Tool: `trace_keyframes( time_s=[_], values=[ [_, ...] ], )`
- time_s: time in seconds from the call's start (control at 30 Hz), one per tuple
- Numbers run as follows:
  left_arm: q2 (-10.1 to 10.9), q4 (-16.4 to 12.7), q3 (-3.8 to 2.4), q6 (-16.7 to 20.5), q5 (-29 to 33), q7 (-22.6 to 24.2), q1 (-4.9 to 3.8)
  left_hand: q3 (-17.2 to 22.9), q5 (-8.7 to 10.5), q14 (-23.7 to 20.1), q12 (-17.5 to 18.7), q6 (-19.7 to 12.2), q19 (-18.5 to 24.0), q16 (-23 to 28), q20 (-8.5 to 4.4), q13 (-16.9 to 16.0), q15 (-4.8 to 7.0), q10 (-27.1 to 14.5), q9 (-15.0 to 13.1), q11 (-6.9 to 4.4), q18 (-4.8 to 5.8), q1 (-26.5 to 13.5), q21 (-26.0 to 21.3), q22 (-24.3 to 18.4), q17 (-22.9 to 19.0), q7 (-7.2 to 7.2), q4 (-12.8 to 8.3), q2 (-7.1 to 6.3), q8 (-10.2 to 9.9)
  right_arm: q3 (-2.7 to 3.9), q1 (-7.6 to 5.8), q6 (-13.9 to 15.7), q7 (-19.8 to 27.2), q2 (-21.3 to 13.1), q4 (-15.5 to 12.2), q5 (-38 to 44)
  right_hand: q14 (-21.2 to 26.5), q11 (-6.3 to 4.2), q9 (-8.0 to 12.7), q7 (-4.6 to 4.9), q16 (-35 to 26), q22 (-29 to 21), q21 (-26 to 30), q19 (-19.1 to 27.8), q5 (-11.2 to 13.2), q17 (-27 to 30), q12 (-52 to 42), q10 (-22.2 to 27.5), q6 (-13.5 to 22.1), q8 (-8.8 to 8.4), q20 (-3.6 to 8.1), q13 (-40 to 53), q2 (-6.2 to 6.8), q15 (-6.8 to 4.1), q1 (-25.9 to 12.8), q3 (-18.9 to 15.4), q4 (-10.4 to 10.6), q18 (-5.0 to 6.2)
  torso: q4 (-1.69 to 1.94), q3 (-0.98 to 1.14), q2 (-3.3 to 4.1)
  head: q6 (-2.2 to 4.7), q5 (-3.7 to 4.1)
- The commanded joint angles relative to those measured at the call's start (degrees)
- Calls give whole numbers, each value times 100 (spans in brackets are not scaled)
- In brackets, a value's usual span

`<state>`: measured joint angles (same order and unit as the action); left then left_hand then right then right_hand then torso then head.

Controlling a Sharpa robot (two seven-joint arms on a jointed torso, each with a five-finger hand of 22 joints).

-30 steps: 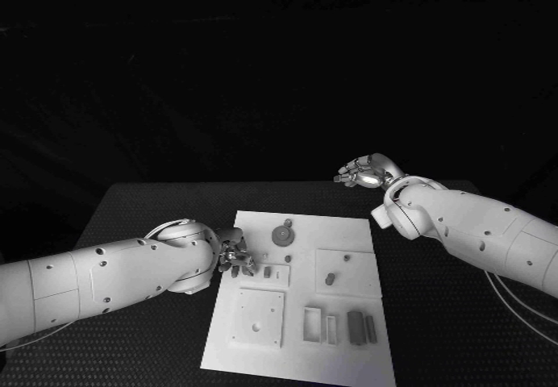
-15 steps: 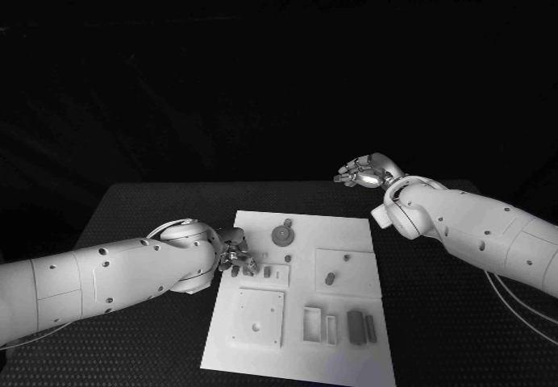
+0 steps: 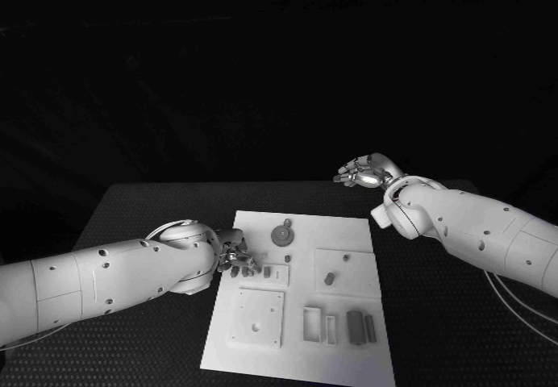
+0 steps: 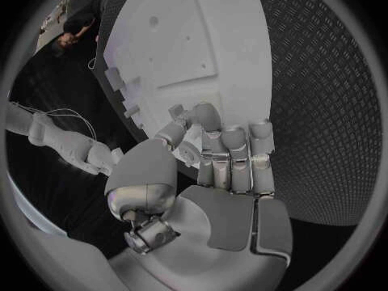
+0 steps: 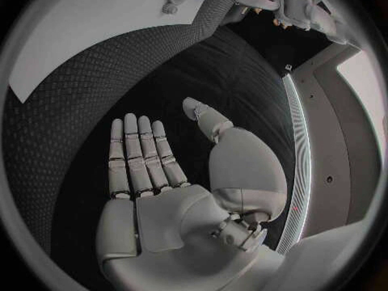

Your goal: Assemble the parts on the task board

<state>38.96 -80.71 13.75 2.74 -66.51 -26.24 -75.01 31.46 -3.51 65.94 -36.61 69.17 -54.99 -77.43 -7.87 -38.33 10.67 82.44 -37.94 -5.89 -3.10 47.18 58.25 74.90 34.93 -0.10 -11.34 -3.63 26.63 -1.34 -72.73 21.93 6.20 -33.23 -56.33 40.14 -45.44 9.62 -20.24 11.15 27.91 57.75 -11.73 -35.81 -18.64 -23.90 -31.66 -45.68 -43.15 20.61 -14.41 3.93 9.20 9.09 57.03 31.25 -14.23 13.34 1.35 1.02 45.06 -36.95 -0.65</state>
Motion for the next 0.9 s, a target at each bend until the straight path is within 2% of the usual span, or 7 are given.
trace_keyframes(
  time_s=[0.03, 0.17, 0.3, 0.57, 0.77, 0.83, 0.9],
  values=[
    [-15, -6, -2, -72, 23, 58, 5, -35, 51, -4, -31, -45, 20, -22, -697, 7, 24, -15, 18, 16, 10, -107, 25, 106, -11, 14, 108, -157, 11, 1, 2, -71, 57, -2, -7, 46, -30, -5, 7, 14, -32, -10, 30, -30, -18, 9, 31, -49, 50, 19, -23, -7, -28, 22, -42, -15, 14, 87, 1, -1, -1, 6, 6],
    [-14, 18, -2, -68, 19, 51, 5, -66, 67, -11, -39, -60, 28, -30, -702, 12, 27, -21, 23, 16, 4, -256, 22, 101, -19, 14, 273, -289, 35, 1, 2, -67, 57, -3, -8, 46, -28, -5, 8, 16, -34, -11, 34, -29, -19, 11, 33, -49, 52, 18, -24, -7, -27, 24, -42, -16, 15, 87, 4, -2, 1, 8, 11],
    [-3, 31, -3, -55, 17, 52, 5, -62, 68, -13, -42, -63, 29, -33, -705, 12, 29, -21, 23, 15, 0, -269, 23, 102, -21, 13, 300, -312, 41, 0, 2, -67, 57, -4, -6, 46, -26, -4, 9, 17, -36, -12, 37, -27, -20, 13, 35, -49, 52, 18, -24, -7, -26, 24, -42, -18, 16, 87, 2, -4, -2, 7, 13],
    [45, 24, -5, 20, 17, 70, 5, -19, 70, -24, -53, -85, 36, -45, -717, 15, 37, -28, 22, 13, -13, -337, 31, 102, -29, 11, 476, -454, 75, 0, 6, -67, 58, -5, -3, 46, -22, -4, 11, 21, -41, -15, 47, -22, -22, 17, 39, -50, 55, 18, -26, -6, -25, 26, -39, -20, 16, 86, -1, -4, 0, 9, 19],
    [91, 1, -23, 147, 147, 97, 4, 110, 71, -72, -8, -168, 63, -2, -718, 51, 32, -75, 35, 34, -17, -358, 11, 87, -69, 35, 745, -717, 78, 0, 17, -63, 58, -10, -3, 45, -19, -4, 12, 23, -44, -16, 53, -20, -22, 20, 41, -51, 56, 18, -27, -6, -24, 29, -40, -23, 18, 85, -4, -8, -1, 20, 33],
    [107, -16, -68, 180, 187, 100, 2, 155, 72, -96, 19, -210, 78, 20, -714, 68, 22, -105, 42, 47, -14, -351, 0, 83, -85, 50, 837, -798, 70, 0, 19, -60, 57, -10, -1, 45, -18, -3, 12, 24, -45, -17, 55, -19, -22, 21, 42, -51, 57, 18, -27, -6, -24, 30, -40, -23, 19, 85, -4, -5, -1, 23, 36],
    [128, -26, -84, 227, 259, 131, 0, 180, 72, -112, 36, -238, 92, 34, -710, 79, 15, -124, 45, 56, -10, -353, -10, 80, -97, 61, 912, -868, 67, 0, 22, -59, 58, -11, -1, 45, -17, -3, 12, 25, -45, -17, 56, -18, -23, 22, 43, -52, 57, 18, -28, -6, -23, 30, -40, -24, 20, 85, -4, -5, -2, 25, 36]
  ],
)
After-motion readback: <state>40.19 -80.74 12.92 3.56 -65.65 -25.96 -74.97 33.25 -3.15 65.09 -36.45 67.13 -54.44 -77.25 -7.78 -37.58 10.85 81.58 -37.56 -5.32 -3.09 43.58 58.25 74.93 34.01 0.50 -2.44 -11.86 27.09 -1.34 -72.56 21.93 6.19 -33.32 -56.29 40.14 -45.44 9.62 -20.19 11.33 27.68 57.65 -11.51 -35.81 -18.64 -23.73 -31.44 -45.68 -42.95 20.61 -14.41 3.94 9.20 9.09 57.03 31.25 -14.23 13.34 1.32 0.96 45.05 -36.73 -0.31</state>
